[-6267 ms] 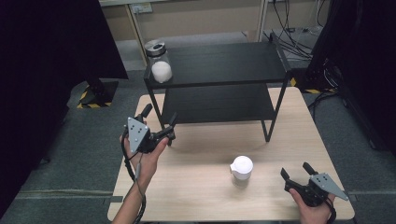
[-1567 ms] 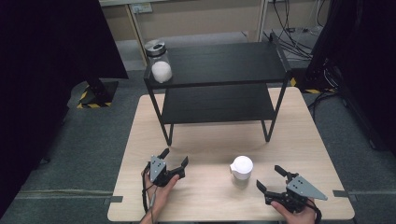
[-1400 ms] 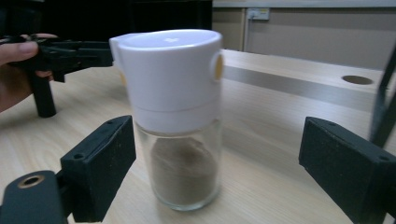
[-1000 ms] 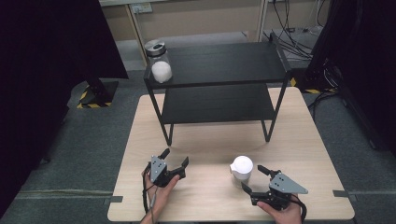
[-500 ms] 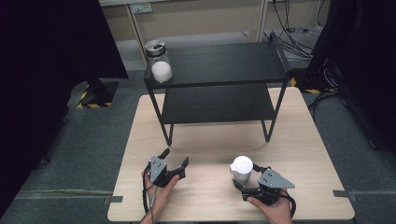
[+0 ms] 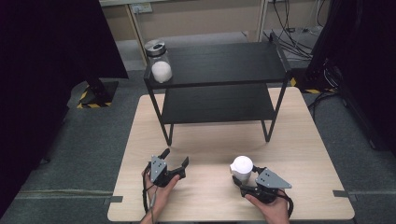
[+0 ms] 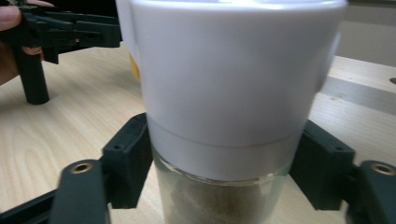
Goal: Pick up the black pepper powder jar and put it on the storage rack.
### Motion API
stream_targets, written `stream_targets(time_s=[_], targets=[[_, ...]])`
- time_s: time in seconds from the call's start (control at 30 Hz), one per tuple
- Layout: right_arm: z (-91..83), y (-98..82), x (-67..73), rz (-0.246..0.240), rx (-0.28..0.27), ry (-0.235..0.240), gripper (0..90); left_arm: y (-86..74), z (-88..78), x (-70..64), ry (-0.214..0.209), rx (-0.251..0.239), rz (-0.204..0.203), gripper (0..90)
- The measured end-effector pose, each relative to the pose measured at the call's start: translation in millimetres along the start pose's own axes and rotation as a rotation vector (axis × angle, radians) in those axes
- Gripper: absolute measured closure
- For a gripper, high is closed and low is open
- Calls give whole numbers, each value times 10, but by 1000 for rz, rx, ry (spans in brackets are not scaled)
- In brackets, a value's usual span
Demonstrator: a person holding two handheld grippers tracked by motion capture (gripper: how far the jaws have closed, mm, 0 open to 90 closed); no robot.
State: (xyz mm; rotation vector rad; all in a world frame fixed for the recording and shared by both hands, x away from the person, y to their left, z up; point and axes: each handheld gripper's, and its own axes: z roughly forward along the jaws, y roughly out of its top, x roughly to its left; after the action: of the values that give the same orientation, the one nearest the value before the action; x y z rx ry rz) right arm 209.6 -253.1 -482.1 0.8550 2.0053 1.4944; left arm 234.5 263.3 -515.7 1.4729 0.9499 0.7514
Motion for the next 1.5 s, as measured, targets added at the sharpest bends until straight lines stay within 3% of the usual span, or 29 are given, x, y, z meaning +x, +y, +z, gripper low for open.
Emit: stream_targets(time_s=[0.43, 0.87, 1.5], targets=[[4, -19, 93, 13, -14, -40, 308, 1, 4, 2, -1, 0, -1, 119], [-136, 109, 80, 31, -117, -95, 308, 6, 7, 2, -1, 3, 0, 120], [-146, 333, 29, 46, -227, -177, 309, 4, 6, -1, 1, 2, 0, 120]])
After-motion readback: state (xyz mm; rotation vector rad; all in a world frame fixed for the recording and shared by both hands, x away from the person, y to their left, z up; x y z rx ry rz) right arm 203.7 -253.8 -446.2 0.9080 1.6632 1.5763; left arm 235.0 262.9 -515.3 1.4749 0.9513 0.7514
